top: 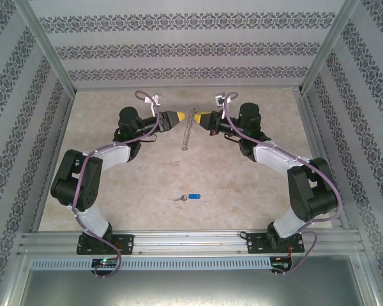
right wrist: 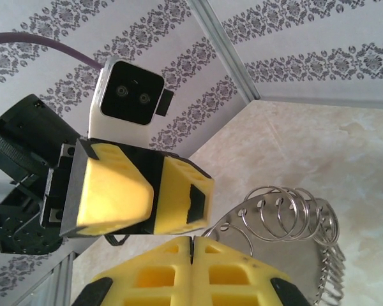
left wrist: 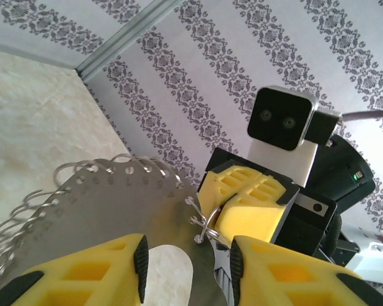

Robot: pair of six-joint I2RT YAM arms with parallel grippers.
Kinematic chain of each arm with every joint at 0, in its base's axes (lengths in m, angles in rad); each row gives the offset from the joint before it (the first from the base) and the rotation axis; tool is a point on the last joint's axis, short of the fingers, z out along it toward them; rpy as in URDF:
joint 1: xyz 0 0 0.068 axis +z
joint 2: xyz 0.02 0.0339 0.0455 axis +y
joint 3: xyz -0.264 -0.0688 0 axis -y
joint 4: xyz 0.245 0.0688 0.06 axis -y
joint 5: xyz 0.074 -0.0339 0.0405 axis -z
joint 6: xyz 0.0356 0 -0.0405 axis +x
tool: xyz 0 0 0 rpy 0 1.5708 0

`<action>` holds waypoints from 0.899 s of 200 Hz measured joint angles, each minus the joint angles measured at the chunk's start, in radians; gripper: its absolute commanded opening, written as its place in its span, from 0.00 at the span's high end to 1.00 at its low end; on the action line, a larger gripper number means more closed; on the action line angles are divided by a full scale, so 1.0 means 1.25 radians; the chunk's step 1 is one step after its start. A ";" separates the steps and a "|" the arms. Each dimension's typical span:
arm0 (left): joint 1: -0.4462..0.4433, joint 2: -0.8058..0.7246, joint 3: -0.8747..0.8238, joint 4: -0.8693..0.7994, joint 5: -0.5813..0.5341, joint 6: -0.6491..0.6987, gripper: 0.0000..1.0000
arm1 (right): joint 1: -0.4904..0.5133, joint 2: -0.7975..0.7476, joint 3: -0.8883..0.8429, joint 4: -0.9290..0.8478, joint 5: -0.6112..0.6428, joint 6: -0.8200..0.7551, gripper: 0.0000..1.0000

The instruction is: Put the keys on the keyring

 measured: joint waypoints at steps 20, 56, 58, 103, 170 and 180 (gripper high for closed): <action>-0.017 0.000 0.000 -0.008 0.001 0.014 0.55 | -0.007 0.000 0.000 0.012 -0.021 0.013 1.00; -0.043 0.000 0.002 -0.024 0.003 0.031 0.55 | -0.009 0.000 -0.001 0.041 -0.045 0.040 1.00; -0.045 0.000 0.002 -0.024 0.003 0.032 0.55 | -0.008 0.000 -0.002 0.043 -0.045 0.040 1.00; -0.052 0.000 0.015 -0.023 0.003 0.031 0.56 | -0.008 0.000 -0.017 0.070 -0.056 0.060 1.00; -0.054 0.002 0.025 -0.014 0.009 0.015 0.53 | -0.008 0.000 -0.023 0.075 -0.056 0.069 1.00; -0.054 0.004 0.025 -0.014 0.009 0.017 0.51 | -0.009 0.000 -0.023 0.075 -0.056 0.069 1.00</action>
